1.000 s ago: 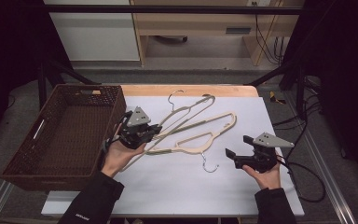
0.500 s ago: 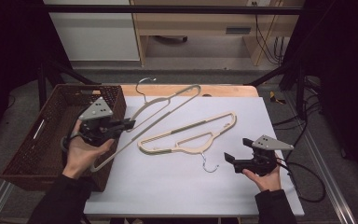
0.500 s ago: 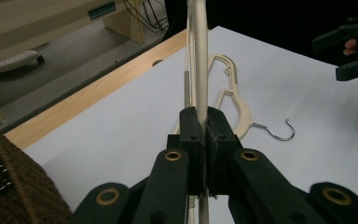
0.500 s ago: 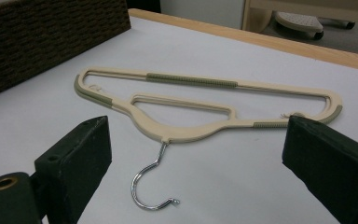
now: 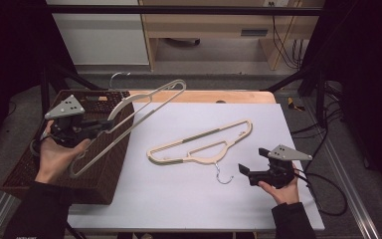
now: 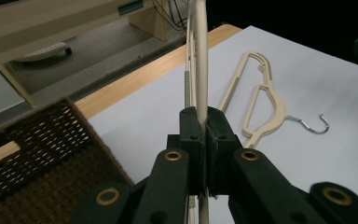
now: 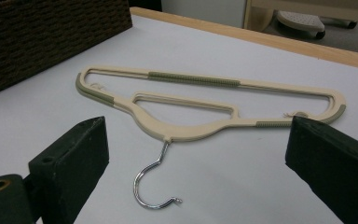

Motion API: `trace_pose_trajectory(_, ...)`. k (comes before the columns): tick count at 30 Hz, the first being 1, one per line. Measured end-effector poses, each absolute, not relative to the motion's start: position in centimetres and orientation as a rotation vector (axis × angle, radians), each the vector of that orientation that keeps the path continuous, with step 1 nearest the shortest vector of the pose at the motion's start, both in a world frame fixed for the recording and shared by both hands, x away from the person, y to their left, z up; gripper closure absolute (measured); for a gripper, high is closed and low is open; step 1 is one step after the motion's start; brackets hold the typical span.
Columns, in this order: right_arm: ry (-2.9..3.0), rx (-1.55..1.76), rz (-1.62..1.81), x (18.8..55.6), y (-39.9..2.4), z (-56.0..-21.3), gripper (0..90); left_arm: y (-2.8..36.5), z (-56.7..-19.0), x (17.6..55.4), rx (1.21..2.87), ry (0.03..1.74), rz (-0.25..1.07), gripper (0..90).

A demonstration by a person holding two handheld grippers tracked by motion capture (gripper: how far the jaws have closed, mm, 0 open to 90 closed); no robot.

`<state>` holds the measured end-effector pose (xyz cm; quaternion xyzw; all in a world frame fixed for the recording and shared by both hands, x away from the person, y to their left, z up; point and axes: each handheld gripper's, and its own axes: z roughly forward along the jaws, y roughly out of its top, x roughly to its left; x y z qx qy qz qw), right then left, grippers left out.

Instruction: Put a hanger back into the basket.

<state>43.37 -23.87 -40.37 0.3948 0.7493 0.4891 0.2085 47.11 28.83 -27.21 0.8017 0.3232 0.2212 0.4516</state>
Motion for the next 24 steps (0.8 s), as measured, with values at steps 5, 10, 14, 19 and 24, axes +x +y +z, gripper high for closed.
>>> trace_pose_trajectory(5,2.091,1.093,1.356,43.4,-23.8,-40.4,5.8,31.0,-27.2,47.3,1.975,0.832,0.569,87.0)
trace_pose_trajectory(10,2.084,1.096,1.362,43.4,-23.9,-40.4,5.6,33.1,-27.3,47.5,1.945,0.862,0.578,87.0)
trace_pose_trajectory(14,2.086,1.096,1.359,43.4,-23.9,-40.4,5.6,35.2,-27.5,48.0,1.934,0.896,0.58,87.0)
trace_pose_trajectory(19,2.09,1.092,1.352,43.4,-23.8,-40.4,5.5,37.7,-28.3,48.3,1.915,0.943,0.579,87.0)
trace_pose_trajectory(24,2.088,1.097,1.348,43.4,-23.7,-40.5,5.5,39.5,-29.4,48.4,1.926,0.978,0.584,87.0)
